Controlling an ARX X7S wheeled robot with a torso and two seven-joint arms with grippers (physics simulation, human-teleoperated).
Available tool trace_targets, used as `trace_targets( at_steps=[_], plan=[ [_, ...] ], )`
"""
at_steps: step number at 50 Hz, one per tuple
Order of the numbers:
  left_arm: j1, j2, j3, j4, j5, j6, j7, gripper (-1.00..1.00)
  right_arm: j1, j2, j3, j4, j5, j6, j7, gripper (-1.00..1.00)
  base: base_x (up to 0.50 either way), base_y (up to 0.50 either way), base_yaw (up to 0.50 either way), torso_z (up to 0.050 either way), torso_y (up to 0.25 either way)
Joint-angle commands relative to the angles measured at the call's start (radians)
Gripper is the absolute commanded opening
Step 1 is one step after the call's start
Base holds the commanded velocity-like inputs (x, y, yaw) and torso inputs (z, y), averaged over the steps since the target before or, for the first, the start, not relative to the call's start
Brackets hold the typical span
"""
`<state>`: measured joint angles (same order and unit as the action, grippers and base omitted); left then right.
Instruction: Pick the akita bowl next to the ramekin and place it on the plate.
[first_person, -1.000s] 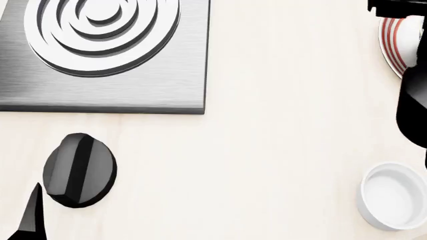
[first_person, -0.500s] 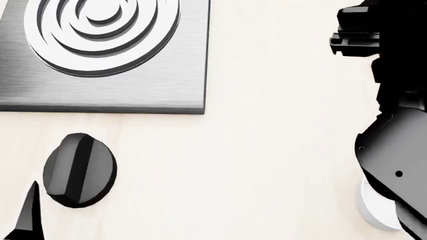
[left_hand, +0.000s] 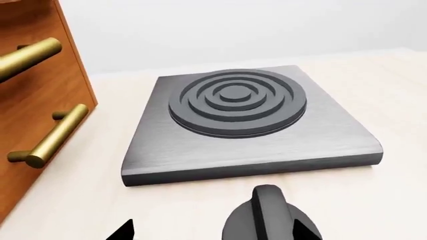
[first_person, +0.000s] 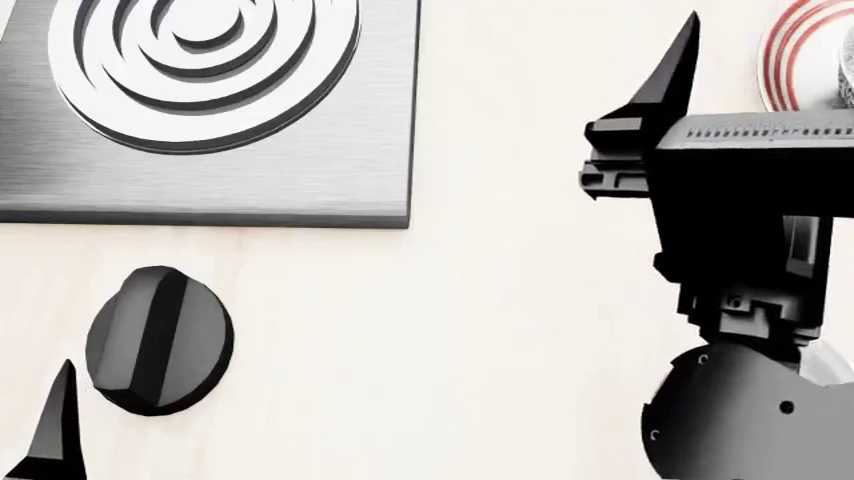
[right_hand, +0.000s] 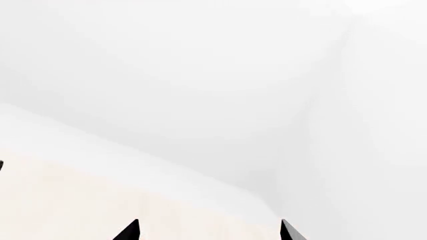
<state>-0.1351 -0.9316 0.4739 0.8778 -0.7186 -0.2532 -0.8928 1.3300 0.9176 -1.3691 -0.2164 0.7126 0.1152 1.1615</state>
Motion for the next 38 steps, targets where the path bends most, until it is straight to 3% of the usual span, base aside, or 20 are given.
trace_targets(
  at_steps=[1,38],
  plan=[
    [-0.003,-0.001,0.002,0.005,0.001,-0.004,-0.003,1.00,-0.046,-0.009,-0.030,-0.057,-0.075,-0.020,0.043,1.00,0.00,0.00,0.00,0.000,0.000],
    [-0.016,0.008,0.018,0.005,0.002,-0.014,0.001,1.00,-0.176,0.005,-0.086,-0.284,-0.232,0.021,0.236,1.00,0.00,0.00,0.00,0.000,0.000]
  ],
)
